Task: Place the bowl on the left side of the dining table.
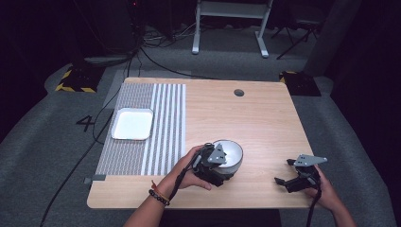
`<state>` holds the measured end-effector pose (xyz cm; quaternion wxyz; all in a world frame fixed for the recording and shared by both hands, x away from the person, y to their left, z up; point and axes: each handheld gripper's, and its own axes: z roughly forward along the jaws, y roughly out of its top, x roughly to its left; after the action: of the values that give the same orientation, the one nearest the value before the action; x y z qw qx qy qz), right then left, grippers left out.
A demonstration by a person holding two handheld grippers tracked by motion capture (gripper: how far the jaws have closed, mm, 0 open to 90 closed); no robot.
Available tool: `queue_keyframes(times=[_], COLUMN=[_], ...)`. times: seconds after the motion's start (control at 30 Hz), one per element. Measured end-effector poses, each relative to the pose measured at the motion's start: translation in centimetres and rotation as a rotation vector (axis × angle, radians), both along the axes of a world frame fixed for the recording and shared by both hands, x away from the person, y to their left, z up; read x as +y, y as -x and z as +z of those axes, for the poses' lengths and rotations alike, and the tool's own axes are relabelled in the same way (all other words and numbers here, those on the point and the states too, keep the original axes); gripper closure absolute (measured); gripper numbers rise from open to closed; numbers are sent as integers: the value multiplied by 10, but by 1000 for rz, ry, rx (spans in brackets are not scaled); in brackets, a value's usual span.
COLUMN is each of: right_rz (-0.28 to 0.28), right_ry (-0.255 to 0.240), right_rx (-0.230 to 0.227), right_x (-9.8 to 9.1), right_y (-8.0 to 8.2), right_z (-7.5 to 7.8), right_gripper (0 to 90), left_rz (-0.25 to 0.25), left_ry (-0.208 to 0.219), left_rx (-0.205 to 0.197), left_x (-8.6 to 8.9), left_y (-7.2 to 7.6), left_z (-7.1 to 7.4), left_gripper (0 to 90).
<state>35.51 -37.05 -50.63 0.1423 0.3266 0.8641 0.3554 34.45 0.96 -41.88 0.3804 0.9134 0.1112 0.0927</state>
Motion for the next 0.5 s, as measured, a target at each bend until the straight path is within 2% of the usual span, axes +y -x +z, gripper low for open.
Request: queue_keyframes(times=[0.07, 0.1, 0.13, 0.17, 0.2, 0.33, 0.37, 0.5], right_rz=[-2, -2, 1, -2, -2, 0, -2, 0], right_ry=[0, 0, 2, 1, 1, 2, 1, 1], right_rx=[1, 1, 0, 1, 1, 0, 1, 0], right_x=[0, 0, 0, 0, 0, 0, 0, 0], right_y=[0, 0, 0, 0, 0, 0, 0, 0], right_z=[0, 0, 0, 0, 0, 0, 0, 0], right_gripper=[5, 5, 5, 5, 5, 5, 5, 5], left_rz=[-27, -34, -65, -98, -108, -164, -162, -174], left_ry=[-24, -21, -20, -26, -15, -38, -28, -19], left_rx=[-16, -21, 1, -6, -18, -21, -49, -43], left_x=[-3, -3, -3, -3, -4, -7, -9, -11], left_y=[1, 1, 0, 1, 2, 6, 7, 4], left_z=[-2, -2, -2, -2, -3, -2, -3, -1], left_gripper=[404, 404, 436, 530, 582, 746, 787, 796])
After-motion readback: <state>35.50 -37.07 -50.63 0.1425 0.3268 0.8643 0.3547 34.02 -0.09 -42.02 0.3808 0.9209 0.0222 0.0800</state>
